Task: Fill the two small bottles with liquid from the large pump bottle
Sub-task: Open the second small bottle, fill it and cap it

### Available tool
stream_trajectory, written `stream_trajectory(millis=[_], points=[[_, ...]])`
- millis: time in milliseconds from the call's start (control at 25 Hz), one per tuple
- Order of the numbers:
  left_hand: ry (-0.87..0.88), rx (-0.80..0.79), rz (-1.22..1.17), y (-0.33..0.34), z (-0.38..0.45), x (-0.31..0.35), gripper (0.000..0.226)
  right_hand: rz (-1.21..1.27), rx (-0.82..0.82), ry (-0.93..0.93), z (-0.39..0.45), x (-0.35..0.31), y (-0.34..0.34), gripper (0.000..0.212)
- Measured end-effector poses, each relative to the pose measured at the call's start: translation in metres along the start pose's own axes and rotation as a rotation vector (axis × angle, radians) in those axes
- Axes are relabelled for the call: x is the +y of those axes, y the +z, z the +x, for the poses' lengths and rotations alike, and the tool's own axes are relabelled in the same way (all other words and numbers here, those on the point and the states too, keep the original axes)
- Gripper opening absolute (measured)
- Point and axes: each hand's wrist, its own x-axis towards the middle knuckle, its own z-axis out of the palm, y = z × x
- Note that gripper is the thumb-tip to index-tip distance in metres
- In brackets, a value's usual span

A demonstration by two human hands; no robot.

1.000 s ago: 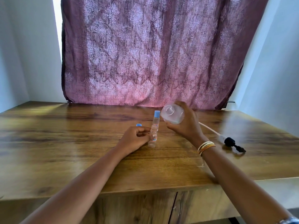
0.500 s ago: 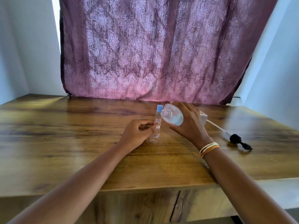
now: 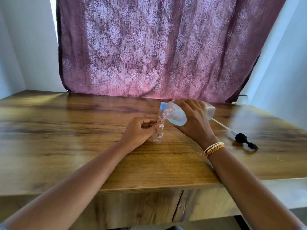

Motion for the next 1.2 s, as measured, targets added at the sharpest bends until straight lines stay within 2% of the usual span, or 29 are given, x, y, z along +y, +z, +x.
stream_trajectory(millis=[240, 1200], points=[[0.017, 0.006, 0.02, 0.0004, -0.0019, 0.0073, 0.018, -0.029, -0.03, -0.019, 0.0005, 0.0011, 0.0025, 0.052], [0.035, -0.012, -0.014, 0.0012, -0.0028, 0.0093, 0.022, -0.071, 0.038, -0.077, 0.0028, -0.0034, -0.002, 0.045]])
